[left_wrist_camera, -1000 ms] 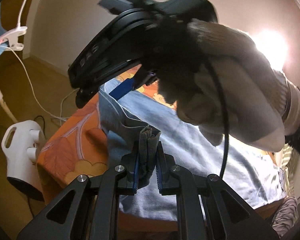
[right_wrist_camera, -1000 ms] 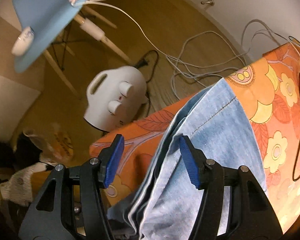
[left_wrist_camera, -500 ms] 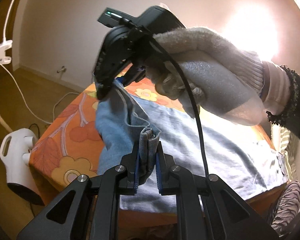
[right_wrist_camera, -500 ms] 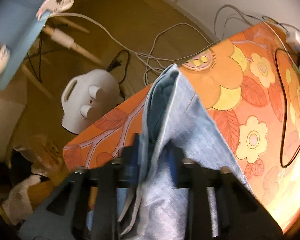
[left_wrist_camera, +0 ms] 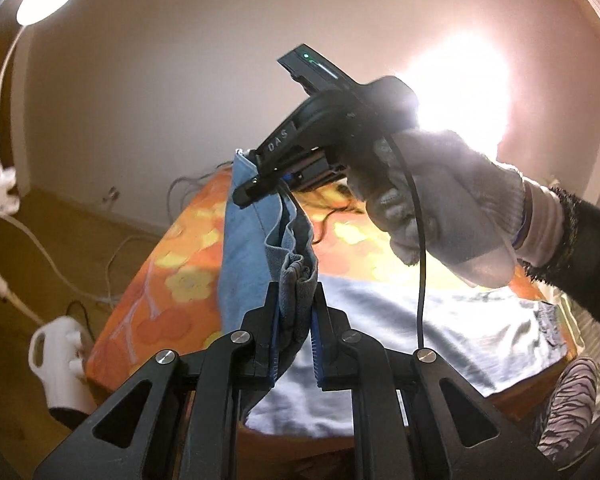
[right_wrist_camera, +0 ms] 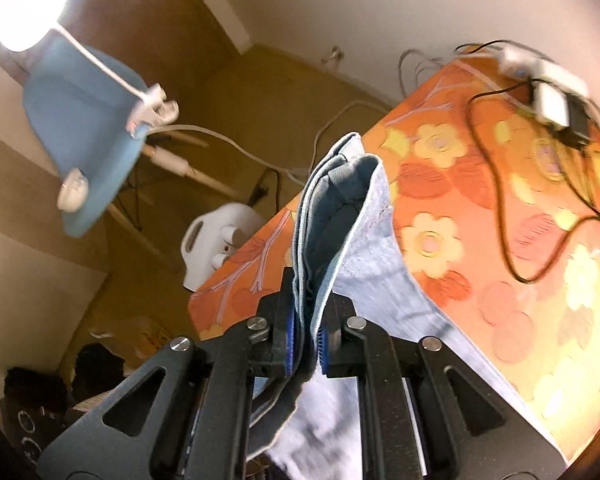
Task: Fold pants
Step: 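Lift the jeans edge with both tools and fold it over the other half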
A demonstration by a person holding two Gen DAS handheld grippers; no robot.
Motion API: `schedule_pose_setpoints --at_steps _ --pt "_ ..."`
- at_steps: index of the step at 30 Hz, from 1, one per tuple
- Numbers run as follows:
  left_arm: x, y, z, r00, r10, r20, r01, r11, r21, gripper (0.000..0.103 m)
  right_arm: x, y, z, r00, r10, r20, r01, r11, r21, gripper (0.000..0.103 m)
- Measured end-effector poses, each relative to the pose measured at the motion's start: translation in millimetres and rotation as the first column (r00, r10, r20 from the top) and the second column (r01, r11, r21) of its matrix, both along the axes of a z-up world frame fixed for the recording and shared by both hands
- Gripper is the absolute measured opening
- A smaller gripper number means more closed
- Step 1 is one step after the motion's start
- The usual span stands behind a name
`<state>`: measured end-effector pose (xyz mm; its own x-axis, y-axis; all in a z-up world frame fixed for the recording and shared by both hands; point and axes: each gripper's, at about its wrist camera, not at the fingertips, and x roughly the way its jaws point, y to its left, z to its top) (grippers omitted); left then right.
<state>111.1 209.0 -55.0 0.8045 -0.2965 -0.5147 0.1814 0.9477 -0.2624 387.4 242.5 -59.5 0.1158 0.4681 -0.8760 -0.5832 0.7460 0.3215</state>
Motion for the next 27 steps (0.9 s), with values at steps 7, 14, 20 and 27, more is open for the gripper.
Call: schedule_pose_setpoints --at_steps 7,14,20,27 --pt "-6 -54 40 0.994 -0.106 0.032 0.104 0.992 0.065 0.011 -17 -72 48 0.997 -0.059 0.054 0.056 0.997 0.046 0.009" --pt "-14 -111 67 0.974 -0.219 0.062 0.214 0.973 0.086 0.011 -40 -157 92 0.985 -0.13 0.112 0.12 0.989 0.092 0.009" --pt "-12 -176 63 0.932 -0.358 0.051 0.352 0.932 0.089 0.011 -63 -247 109 0.967 -0.21 0.147 0.196 0.975 0.103 0.009" --pt "-10 -266 54 0.844 -0.537 -0.007 0.533 0.836 0.128 0.011 -87 -355 107 0.933 -0.328 0.146 0.314 0.943 0.111 0.009"
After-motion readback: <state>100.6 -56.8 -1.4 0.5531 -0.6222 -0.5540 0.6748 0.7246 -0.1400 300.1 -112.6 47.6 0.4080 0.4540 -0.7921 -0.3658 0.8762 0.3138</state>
